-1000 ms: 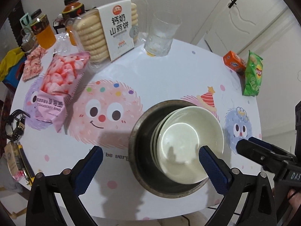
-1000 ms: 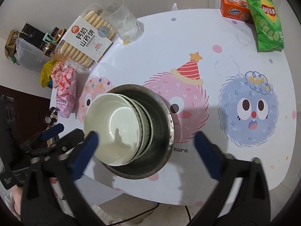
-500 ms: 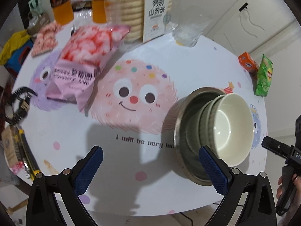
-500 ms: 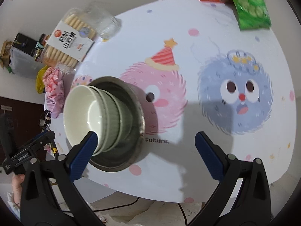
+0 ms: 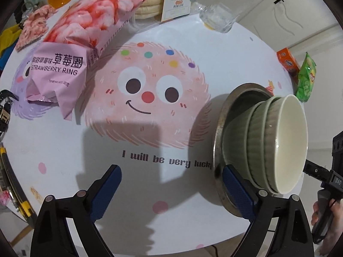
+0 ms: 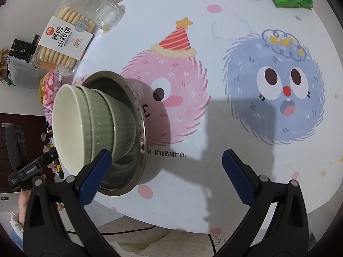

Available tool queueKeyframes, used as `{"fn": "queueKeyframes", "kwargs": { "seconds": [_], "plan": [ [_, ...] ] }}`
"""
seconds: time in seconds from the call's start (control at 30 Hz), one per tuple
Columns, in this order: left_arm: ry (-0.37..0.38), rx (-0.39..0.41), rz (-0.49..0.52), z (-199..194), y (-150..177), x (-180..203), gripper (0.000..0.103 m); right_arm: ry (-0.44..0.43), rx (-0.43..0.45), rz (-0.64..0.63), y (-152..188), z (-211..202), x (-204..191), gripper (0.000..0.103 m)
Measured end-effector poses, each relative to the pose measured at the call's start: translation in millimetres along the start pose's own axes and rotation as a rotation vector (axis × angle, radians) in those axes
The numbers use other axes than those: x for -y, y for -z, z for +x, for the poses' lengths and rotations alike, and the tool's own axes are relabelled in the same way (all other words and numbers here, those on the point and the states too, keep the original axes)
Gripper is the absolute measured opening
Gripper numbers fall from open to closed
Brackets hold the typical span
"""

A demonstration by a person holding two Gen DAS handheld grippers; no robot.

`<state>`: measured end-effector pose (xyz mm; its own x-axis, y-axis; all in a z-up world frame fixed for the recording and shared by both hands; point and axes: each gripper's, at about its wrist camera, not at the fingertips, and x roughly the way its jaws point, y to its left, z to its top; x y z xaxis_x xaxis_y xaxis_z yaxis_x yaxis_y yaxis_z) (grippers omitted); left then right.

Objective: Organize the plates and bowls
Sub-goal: 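Grasp the bowl stack rim with both tools and straighten it in the steel bowls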

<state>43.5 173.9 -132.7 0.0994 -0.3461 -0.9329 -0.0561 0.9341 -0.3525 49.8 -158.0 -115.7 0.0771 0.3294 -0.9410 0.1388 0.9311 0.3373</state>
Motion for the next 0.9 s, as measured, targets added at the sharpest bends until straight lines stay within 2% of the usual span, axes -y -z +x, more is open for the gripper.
{"fn": "queueKeyframes", "kwargs": {
  "seconds": [0.17,0.23,0.4,0.43,0.5,0.6,0.63,0.7,0.8,0.9],
  "plan": [
    [0.026,-0.010,0.010,3,-5,4,0.083,-0.013,-0.027,-0.006,0,9,-1,0.103],
    [0.028,-0.012,0.024,6,-8,10,0.075,-0.008,-0.031,-0.020,0,14,-3,0.097],
    [0.038,-0.015,0.068,11,-15,25,0.042,-0.018,-0.063,-0.043,-1,27,-8,0.052],
    [0.039,-0.017,0.079,12,-16,29,0.038,-0.014,-0.066,-0.053,-1,29,-10,0.050],
    [0.047,-0.019,0.098,13,-17,35,0.024,-0.013,-0.058,-0.074,-3,30,-14,0.040],
    [0.052,-0.016,0.117,14,-18,41,0.011,-0.012,-0.041,-0.115,-6,29,-24,0.025],
    [0.051,-0.014,0.121,14,-19,43,0.010,0.005,-0.034,-0.137,-7,29,-28,0.024],
    [0.038,-0.010,0.130,15,-19,46,0.010,0.023,-0.020,-0.171,-8,28,-35,0.015],
    [0.038,-0.003,0.139,14,-18,46,0.010,0.063,-0.019,-0.217,-9,30,-42,0.015],
    [-0.006,0.006,0.175,14,-17,53,0.011,0.086,-0.011,-0.246,-7,32,-47,0.016]
  ]
}}
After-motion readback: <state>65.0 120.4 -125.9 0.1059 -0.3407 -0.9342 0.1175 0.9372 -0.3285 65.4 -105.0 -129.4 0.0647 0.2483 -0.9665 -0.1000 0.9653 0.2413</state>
